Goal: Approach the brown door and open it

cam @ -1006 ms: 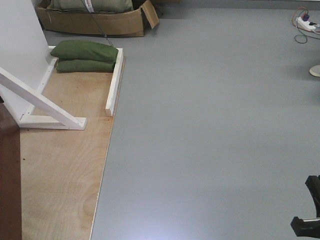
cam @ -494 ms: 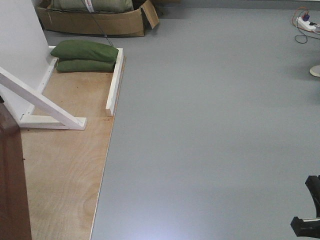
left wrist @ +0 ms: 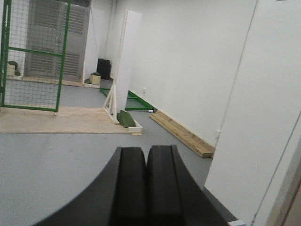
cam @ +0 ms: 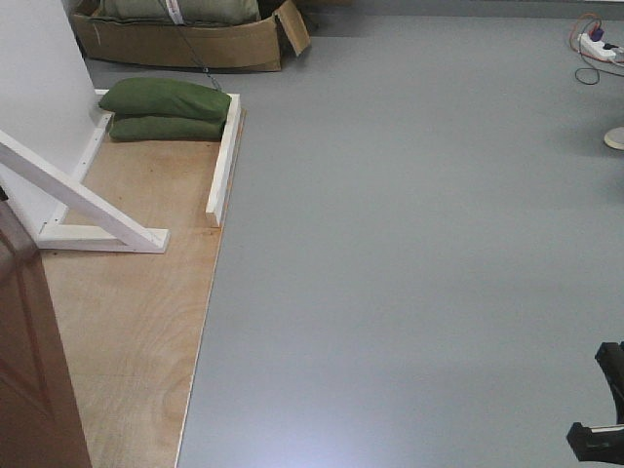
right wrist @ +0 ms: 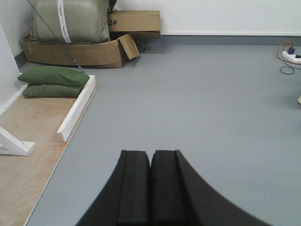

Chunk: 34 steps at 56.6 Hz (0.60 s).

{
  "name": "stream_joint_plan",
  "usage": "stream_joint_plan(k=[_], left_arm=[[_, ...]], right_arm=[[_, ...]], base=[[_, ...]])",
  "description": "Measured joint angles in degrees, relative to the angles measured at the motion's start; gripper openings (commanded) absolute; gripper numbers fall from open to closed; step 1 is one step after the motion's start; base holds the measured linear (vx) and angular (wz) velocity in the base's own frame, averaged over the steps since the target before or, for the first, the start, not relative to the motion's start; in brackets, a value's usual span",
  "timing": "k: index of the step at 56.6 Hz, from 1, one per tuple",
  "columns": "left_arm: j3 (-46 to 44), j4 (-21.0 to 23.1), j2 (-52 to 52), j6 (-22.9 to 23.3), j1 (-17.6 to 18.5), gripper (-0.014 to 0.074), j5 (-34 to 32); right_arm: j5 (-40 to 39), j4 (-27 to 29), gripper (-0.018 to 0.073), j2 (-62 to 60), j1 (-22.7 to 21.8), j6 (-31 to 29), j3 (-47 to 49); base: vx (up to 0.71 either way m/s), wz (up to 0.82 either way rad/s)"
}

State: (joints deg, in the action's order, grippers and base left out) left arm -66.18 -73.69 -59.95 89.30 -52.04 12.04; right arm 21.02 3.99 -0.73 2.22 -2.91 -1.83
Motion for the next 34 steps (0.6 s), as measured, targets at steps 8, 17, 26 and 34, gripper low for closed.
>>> stream_joint_plan(k=[8,17,26,34], left_arm=[[-0.1,3.9,-0.1,0.0,2.6,0.0036,-1.3],[-0.1,9.2,-0.6,0.0,7.0,0.0036,-2.4],[0.0,16.9,-0.6,0.0,10.8,0.0036,-2.5],[0.0,21.7,-0.6,0.0,14.3,0.0036,-3.4]], right_arm=[[0.0,0.0,0.0000,0.0,0.0,0.0,0.0],[0.0,0.0,0.0000,0.0,0.0,0.0,0.0],[0.0,0.0,0.0000,0.0,0.0,0.0,0.0],[0.0,0.0,0.0000,0.0,0.0,0.0,0.0]], base=[[0.00,0.00],[0.00,0.00],[0.00,0.00],[0.00,0.00]])
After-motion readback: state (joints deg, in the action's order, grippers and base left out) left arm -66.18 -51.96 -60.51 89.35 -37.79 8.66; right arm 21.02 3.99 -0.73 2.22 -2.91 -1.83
